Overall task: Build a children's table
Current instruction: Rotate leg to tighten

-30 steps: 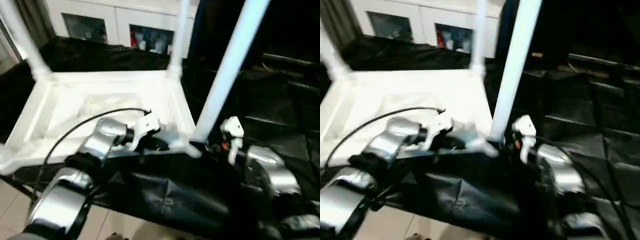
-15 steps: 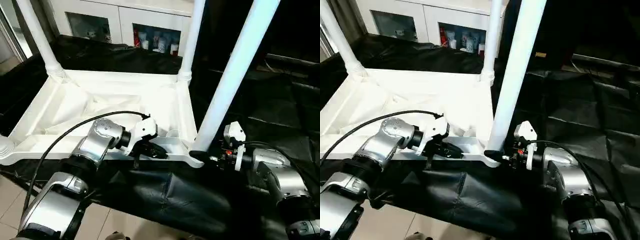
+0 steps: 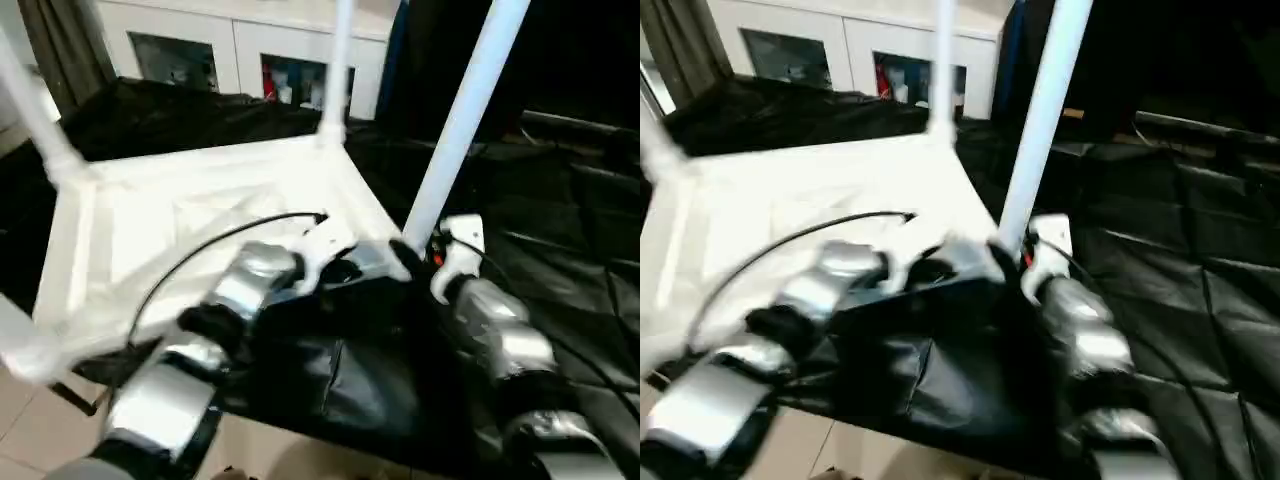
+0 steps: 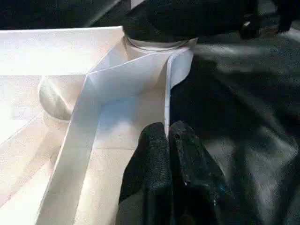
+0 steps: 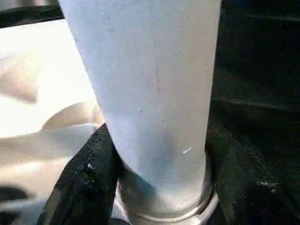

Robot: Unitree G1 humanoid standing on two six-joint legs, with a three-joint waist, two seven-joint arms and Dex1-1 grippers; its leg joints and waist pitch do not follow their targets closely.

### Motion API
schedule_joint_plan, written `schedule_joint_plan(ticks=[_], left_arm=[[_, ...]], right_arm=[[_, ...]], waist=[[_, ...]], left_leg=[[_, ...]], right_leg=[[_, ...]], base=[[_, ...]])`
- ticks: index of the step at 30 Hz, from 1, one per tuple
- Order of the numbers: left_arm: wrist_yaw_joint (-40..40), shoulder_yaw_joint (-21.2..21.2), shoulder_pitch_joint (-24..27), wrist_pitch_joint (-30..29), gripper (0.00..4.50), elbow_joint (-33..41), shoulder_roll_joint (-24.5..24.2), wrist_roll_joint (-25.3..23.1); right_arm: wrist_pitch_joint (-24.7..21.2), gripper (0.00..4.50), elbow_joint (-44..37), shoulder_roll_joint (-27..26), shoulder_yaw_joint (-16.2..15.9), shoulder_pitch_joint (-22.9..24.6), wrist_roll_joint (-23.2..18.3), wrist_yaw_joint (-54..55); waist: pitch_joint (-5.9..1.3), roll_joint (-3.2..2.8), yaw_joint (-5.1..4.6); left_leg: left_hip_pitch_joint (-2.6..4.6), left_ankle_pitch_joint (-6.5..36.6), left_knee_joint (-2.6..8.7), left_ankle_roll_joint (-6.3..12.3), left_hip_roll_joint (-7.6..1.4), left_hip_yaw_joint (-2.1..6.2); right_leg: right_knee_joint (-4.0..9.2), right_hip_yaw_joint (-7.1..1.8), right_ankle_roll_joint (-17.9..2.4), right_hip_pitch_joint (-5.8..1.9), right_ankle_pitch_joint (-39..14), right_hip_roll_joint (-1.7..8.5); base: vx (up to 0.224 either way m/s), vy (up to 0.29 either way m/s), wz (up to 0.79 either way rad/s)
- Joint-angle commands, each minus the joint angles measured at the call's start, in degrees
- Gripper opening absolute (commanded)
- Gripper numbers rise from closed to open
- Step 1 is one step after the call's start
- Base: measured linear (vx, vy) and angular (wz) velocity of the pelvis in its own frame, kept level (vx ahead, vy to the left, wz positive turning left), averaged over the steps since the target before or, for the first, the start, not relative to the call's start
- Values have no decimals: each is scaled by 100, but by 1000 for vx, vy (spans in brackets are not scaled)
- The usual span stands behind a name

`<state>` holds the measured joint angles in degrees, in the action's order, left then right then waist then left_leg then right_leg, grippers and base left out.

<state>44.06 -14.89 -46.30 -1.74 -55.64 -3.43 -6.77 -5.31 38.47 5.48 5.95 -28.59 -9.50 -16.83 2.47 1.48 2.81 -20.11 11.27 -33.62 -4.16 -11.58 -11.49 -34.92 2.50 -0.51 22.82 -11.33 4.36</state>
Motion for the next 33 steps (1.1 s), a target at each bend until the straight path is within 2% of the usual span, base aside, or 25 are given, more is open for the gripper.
schedule_joint_plan(ticks=[1, 3, 4, 5, 8, 10, 12, 15, 18, 20, 22, 27, 33], left_arm=[[-160, 25, -124, 77, 0, -66, 261, 24], [-115, 1, -124, 126, 0, -93, 270, 5], [-13, -28, -108, 222, 0, -115, 220, -5], [9, -34, -104, 243, 0, -119, 209, -6], [283, -52, -44, 334, 0, -57, 85, 32], [554, -53, 31, 433, 0, 36, -39, 78], [779, -45, 80, 463, 0, 84, -139, 105], [1395, -60, 205, 486, 0, 283, -345, 232], [1741, -82, 281, 536, 0, 416, -447, 317], [2373, -118, 408, 603, 0, 662, -657, 467], [2615, -116, 466, 609, 0, 774, -794, 524], [3163, -82, 597, 412, 0, 1044, -1041, 681], [3472, -45, 689, 236, 0, 1261, -1184, 774]], right_arm=[[-151, 238, 400, -223, -230, 54, 225, 144], [35, 238, 378, -195, -453, 16, 432, -51], [124, 273, 285, -136, -687, 70, 461, -562], [134, 306, 266, -124, -729, 85, 451, -673], [194, 306, 122, 34, -927, 171, 447, -1162], [323, 350, 5, 234, -1027, 228, 529, -1378], [419, 350, -47, 408, -1023, 277, 506, -1709], [437, 350, -295, 755, -1031, 439, 298, -2606], [420, 350, -459, 922, -1056, 537, 186, -2982], [324, 350, -787, 1213, -1071, 717, -93, -3651], [303, 350, -946, 1394, -1037, 808, -234, -3990], [-13, 350, -1251, 1639, -918, 928, -601, -4663], [-174, 296, -1350, 1799, -992, 994, -727, -5080]], waist=[[-280, -17, -19], [-290, -17, -12], [-294, 5, -5], [-295, 0, -4], [-286, 7, -5], [-277, 19, 3], [-274, 22, -7], [-269, 24, -5], [-283, 21, -9], [-296, 14, -2], [-300, 15, 12], [-294, -5, 92], [-295, 5, 129]], left_leg=[[20, 1425, 442, 7, -138, 112], [16, 1320, 425, 77, -142, 104], [0, 1224, 421, 148, -146, 105], [-1, 1205, 416, 179, -145, 100], [0, 1223, 411, 293, -153, 91], [0, 1252, 414, 312, -150, 93], [-5, 1311, 423, 306, -155, 100], [-10, 1329, 424, 355, -170, 106], [-24, 1179, 414, 455, -183, 103], [-13, 1038, 398, 520, -184, 94], [-10, 1002, 385, 634, -194, 81], [-6, 960, 381, 597, -227, 61], [-9, 914, 377, 503, -220, 57]], right_leg=[[527, -227, -1048, -211, -1482, 350], [513, -232, -1084, -218, -1278, 354], [490, -224, -1125, -240, -1130, 355], [486, -225, -1142, -243, -1073, 352], [486, -227, -1206, -244, -1011, 357], [502, -224, -1191, -251, -1150, 359], [517, -226, -1135, -247, -1375, 369], [516, -224, -1164, -261, -1405, 373], [473, -229, -1290, -268, -1046, 368], [435, -228, -1435, -277, -682, 360], [413, -227, -1538, -277, -443, 358], [385, -211, -1609, -275, -442, 354], [380, -209, -1576, -274, -510, 361]], base=[[0, 0, 0], [0, 0, 0], [0, 0, 0], [0, 0, 0], [0, 0, 0], [0, 0, 0], [0, 0, 0], [0, 0, 0], [0, 0, 0], [0, 0, 0], [0, 0, 0], [0, 0, 0], [0, 0, 0]])
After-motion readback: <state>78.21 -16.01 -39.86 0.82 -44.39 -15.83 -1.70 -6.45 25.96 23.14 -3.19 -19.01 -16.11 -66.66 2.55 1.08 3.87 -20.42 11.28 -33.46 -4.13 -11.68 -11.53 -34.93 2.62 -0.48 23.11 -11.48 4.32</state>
